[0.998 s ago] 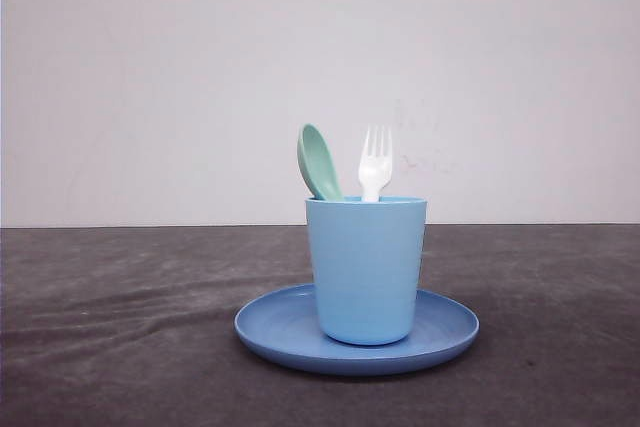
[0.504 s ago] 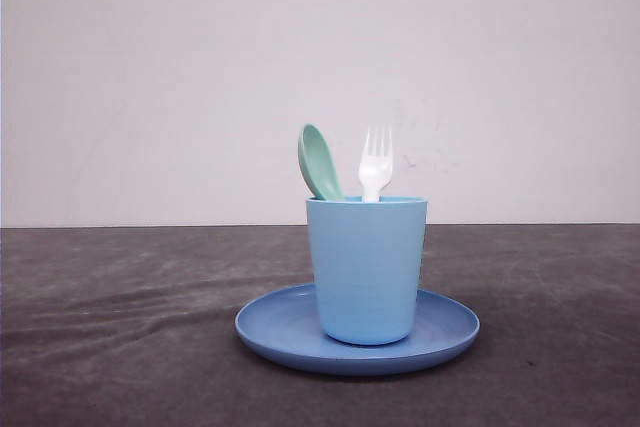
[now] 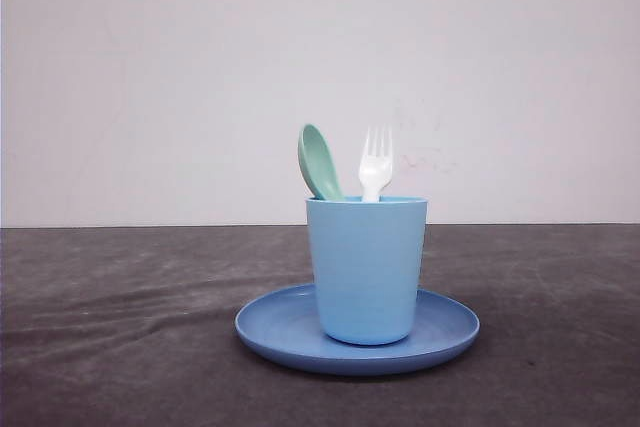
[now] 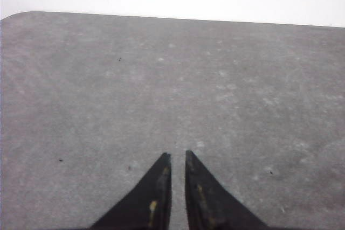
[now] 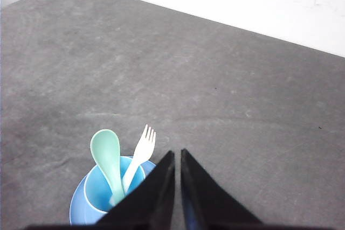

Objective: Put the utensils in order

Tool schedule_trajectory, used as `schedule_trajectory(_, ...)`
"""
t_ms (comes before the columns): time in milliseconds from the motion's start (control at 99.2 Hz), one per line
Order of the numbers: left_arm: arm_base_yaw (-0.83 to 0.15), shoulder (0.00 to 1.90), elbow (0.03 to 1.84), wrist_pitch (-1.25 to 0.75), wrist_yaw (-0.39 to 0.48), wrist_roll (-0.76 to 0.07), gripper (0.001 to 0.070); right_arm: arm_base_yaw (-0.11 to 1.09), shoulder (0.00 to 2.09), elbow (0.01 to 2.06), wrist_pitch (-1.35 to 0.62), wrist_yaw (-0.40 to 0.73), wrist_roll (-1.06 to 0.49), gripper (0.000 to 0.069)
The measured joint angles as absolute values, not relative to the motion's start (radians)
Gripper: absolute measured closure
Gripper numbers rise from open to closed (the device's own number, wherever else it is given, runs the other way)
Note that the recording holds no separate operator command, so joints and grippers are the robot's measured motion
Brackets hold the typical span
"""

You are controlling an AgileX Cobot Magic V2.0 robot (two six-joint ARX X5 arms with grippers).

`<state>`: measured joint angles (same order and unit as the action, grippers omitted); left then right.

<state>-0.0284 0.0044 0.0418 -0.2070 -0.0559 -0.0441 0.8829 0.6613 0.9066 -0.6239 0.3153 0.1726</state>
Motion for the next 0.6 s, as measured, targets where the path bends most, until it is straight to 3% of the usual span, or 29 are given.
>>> schedule_trajectory(232, -0.028, 0.004, 0.042, -0.207, -0.056, -0.044, 0.0688, 0.846, 0.648, 0.906, -0.576, 0.337, 0.124, 0.0674)
schedule_trajectory(454, -0.028, 0.004, 0.042, -0.207, -0.056, -0.044, 0.0688, 0.605, 0.638, 0.897, -0.422, 0.331, 0.063, 0.0674)
schedule_trajectory(605, -0.028, 0.004, 0.042, -0.207, -0.056, -0.044, 0.0688, 0.408, 0.631, 0.810, -0.345, 0.229, 0.052, 0.0674)
